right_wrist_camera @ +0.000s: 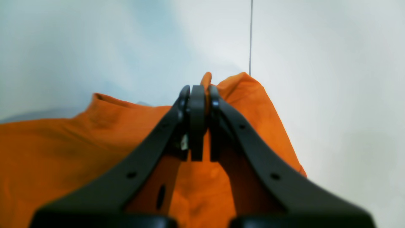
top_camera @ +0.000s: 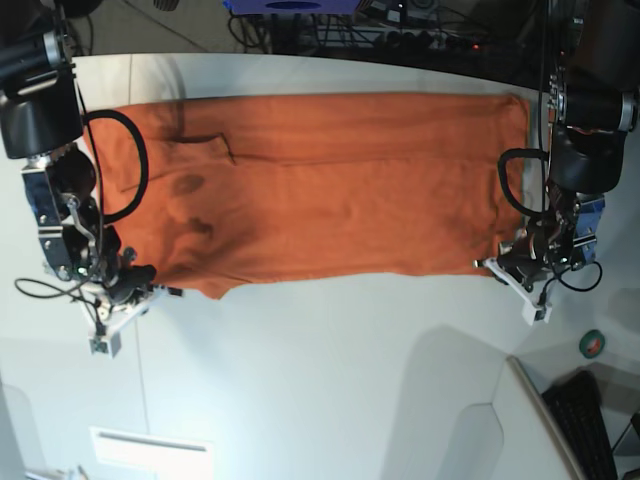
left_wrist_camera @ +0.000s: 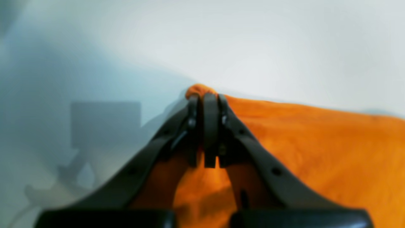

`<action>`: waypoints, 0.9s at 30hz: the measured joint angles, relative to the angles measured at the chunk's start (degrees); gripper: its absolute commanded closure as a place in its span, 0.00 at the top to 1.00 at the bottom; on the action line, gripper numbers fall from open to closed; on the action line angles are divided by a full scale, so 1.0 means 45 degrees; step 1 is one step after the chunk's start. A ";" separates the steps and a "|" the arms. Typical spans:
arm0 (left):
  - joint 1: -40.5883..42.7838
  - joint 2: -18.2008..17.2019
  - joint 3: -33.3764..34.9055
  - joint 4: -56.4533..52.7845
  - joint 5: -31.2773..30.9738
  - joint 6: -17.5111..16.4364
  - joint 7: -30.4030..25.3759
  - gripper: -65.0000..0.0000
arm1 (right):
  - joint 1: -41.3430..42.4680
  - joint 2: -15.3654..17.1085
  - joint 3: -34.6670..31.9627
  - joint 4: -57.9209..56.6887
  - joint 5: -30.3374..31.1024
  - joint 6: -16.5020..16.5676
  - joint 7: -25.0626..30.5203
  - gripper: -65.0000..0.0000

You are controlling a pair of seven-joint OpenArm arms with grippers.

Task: Layout the t-shirt on the table in an organized manner, then fold the t-shirt properly
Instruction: 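Hold both hem corners and lift them toward the collar edge, then fold the hem over onto the collar edge with both grippers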

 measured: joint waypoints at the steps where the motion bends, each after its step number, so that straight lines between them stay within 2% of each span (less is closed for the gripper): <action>1: 0.0194 -0.0005 0.0000 0.0452 0.0019 -0.0039 0.0301 0.00 | 0.0005 -0.0005 0.0000 0.0000 -0.0058 -0.0010 -0.0005 0.00; 6: 0.1005 -0.0063 -0.0180 0.2113 0.0000 -0.0039 0.0724 0.00 | 0.0005 -0.0034 0.0019 0.0000 -0.0024 -0.0005 -0.0015 0.00; 9: 0.1802 0.0078 -0.1744 0.2895 0.0034 -0.0131 0.0743 0.00 | 0.0000 -0.0044 0.0019 0.0024 -0.0034 -0.0005 0.0102 0.00; 13: 0.2817 -0.0131 -0.3031 0.3900 0.0204 0.0063 0.0976 0.00 | -0.0243 0.0029 -0.0044 0.0219 -0.0039 0.0005 0.1593 0.00; 15: 0.3099 -0.0126 -0.3240 0.4566 0.0209 0.0063 0.1443 0.00 | -0.0505 0.0141 -0.0053 0.0529 0.0019 0.0010 0.1559 0.00; 20: 0.3779 0.0024 -0.3565 0.6217 -0.0029 -0.0097 0.1506 0.00 | -0.0753 0.0219 -0.0073 0.0894 -0.0010 0.0000 0.1574 0.00; 23: 0.4182 0.0029 -0.4104 0.7057 0.0053 -0.0092 0.2535 0.00 | -0.0889 0.0175 -0.0087 0.0913 -0.0024 0.0005 0.1622 0.00; 27: 0.4872 -0.0005 -0.4401 0.8432 0.0049 -0.0039 0.2934 0.00 | -0.1161 0.0243 -0.0087 0.0923 -0.0092 0.0005 0.1681 0.00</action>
